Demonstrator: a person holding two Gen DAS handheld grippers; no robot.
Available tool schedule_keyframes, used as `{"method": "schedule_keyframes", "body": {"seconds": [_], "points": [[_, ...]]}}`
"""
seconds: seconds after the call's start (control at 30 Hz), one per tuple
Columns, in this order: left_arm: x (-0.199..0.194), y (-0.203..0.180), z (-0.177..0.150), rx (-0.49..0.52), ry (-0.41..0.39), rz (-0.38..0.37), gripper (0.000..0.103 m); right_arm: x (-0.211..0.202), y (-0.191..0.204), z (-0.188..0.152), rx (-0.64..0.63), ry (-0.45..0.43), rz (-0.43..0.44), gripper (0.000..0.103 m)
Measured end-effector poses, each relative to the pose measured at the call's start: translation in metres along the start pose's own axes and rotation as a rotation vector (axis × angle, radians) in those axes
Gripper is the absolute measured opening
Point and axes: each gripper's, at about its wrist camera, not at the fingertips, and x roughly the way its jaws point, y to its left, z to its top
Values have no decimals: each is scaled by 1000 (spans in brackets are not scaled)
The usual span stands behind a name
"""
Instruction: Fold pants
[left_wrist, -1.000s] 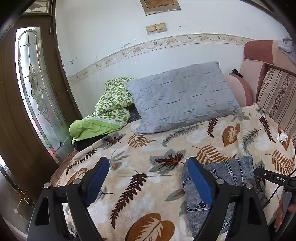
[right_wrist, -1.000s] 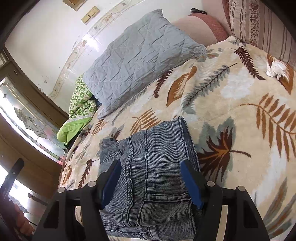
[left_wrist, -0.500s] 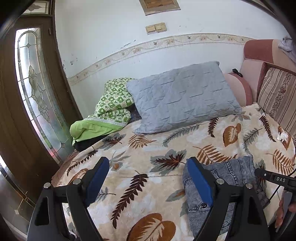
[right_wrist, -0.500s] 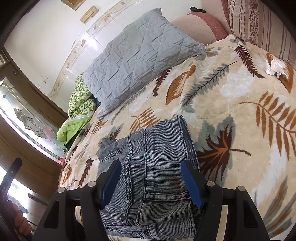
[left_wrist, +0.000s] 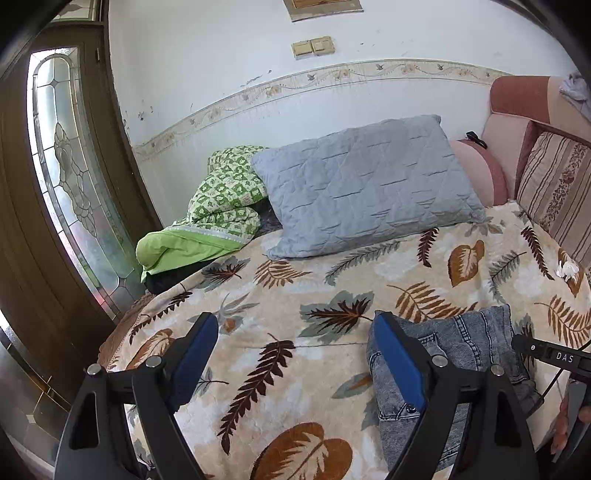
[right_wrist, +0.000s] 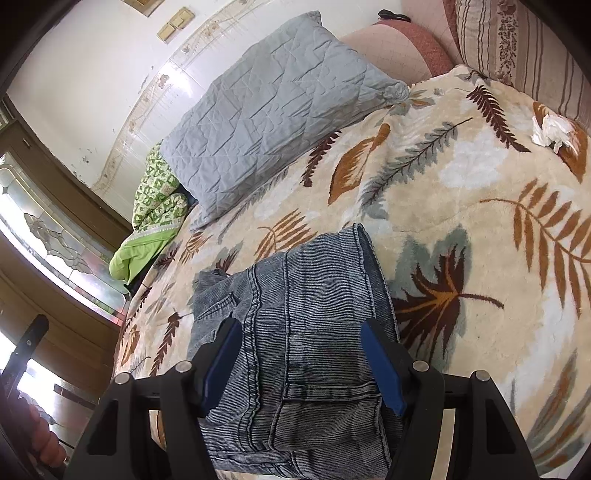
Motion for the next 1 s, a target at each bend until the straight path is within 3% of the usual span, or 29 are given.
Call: {"method": "schedule_keyframes", "body": {"seconds": [0.4, 1.0], "points": [[14, 0, -8, -2, 42, -5, 87, 3, 0, 0, -6, 8, -7, 70], [50, -17, -36, 32, 190, -43, 87, -4, -16, 2, 28, 5, -22, 70]]}}
